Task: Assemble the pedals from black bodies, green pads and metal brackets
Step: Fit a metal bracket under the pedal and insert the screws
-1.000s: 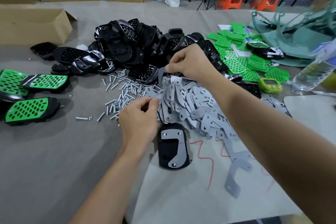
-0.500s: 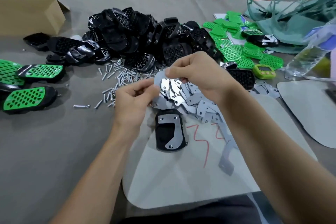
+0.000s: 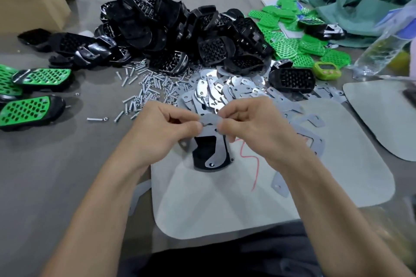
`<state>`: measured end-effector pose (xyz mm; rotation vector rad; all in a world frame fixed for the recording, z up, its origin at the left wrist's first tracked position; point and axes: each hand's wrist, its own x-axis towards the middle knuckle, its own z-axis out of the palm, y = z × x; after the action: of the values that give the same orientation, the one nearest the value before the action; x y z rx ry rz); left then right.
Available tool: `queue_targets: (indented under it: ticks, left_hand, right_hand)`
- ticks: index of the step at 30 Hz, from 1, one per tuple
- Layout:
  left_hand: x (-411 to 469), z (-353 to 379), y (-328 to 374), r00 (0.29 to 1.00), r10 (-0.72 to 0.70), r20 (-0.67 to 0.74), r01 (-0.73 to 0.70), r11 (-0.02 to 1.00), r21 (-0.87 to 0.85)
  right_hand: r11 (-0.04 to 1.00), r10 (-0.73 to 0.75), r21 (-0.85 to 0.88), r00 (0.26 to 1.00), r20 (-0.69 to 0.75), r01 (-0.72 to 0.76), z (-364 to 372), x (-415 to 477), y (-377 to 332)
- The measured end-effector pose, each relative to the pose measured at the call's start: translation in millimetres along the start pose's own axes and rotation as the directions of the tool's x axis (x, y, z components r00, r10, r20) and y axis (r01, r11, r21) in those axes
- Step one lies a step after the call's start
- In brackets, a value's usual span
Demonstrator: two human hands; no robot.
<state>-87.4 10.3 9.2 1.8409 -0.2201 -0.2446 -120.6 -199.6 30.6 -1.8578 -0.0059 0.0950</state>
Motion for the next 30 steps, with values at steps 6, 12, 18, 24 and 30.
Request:
queue_targets:
  ticks: [6, 12, 18, 24, 30]
  left_hand:
    - [-1.7, 13.6, 0.5, 0.925, -0.125, -0.358, 0.070, 0.984, -0.162]
    - [-6.5, 15.2, -11.6, 0.944, -0.246, -0.222, 0.179, 0.942, -0.284]
    - [-6.5, 22.3, -19.9, 0.942, -0.215, -0.259, 0.201, 0.976, -0.077]
    - [-4.7, 25.6, -25.7, 0.951, -0.200, -0.235, 0.208, 0.978, 0.011]
    - [-4.6, 29.3, -28.9, 0.943, -0.071, -0.327, 0.149, 0.963, 0.223]
  right_hand:
    - [0.889, -0.450, -0.308, 0.774, -0.446, 0.339, 28.0, -25.0, 7.3]
    - [0.557, -0.770, -0.682, 0.602, -0.211, 0.474, 54.5, -46.1, 44.7]
    - [0.676, -0.632, -0.668, 0.709, -0.311, 0.310, 69.6, -58.6, 56.0]
    - [0.705, -0.598, -0.649, 0.731, -0.328, 0.286, 71.7, -64.6, 63.2]
    - [0.801, -0.472, -0.547, 0.818, -0.329, 0.243, 67.4, -62.5, 64.9]
